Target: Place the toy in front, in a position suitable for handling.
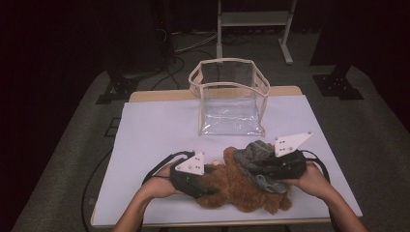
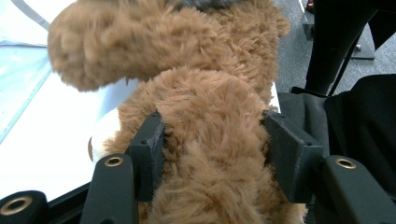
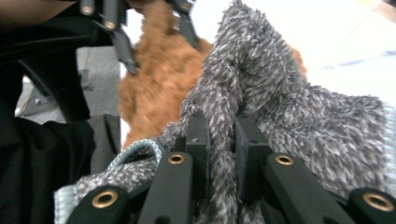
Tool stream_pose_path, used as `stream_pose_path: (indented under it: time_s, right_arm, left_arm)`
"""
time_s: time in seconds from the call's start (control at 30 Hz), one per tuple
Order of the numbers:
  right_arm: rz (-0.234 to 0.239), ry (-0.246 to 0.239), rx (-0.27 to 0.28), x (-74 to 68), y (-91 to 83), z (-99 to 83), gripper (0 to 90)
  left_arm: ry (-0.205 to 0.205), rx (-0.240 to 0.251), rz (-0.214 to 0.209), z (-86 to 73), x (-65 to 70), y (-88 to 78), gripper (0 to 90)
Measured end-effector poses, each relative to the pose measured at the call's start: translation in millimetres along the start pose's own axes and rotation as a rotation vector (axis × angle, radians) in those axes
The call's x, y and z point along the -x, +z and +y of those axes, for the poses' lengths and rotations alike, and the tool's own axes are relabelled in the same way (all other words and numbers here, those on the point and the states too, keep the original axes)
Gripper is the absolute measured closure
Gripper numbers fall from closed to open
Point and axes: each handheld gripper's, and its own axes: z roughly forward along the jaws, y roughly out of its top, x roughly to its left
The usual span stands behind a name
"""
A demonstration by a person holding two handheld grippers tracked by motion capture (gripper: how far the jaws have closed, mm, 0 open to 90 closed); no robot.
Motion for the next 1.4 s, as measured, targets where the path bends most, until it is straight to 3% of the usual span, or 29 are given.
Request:
stream_pose_path:
  time_s: [0.23,0.47,0.57,0.77,0.87,0.97,1.2,1.4]
  right_arm:
    - [-0.076,0.079,0.014,17.2,-28.7,-22.4,77.4]
    - [-0.073,0.022,-0.014,12.8,-13.7,-6.7,77.3]
    - [-0.069,0.030,-0.019,17.9,-13.1,-5.7,77.3]
    - [-0.128,0.114,-0.005,38.0,-32.8,-27.2,77.3]
    - [-0.136,0.139,0.010,39.0,-40.0,-33.7,77.4]
    - [-0.137,0.120,0.008,33.9,-38.6,-30.7,77.3]
    - [-0.086,0.034,-0.008,13.0,-18.8,-11.3,77.3]
    - [-0.069,0.015,0.000,5.0,-15.0,-9.3,77.3]
  left_arm:
    - [0.005,-0.014,-0.001,2.4,-1.6,1.5,43.0]
    - [0.007,-0.027,0.002,4.7,-0.9,3.6,43.0]
    - [0.009,-0.026,0.007,4.0,-0.7,3.0,43.0]
    - [0.007,-0.017,0.006,3.0,-1.2,2.8,42.8]
    - [0.010,-0.017,0.003,4.0,-2.5,3.6,42.8]
    - [0.012,-0.025,0.006,6.9,-3.9,5.3,42.8]
    - [0.006,-0.026,-0.003,7.6,-9.2,6.5,42.9]
    - [0.007,-0.025,0.004,7.4,-10.7,5.5,42.9]
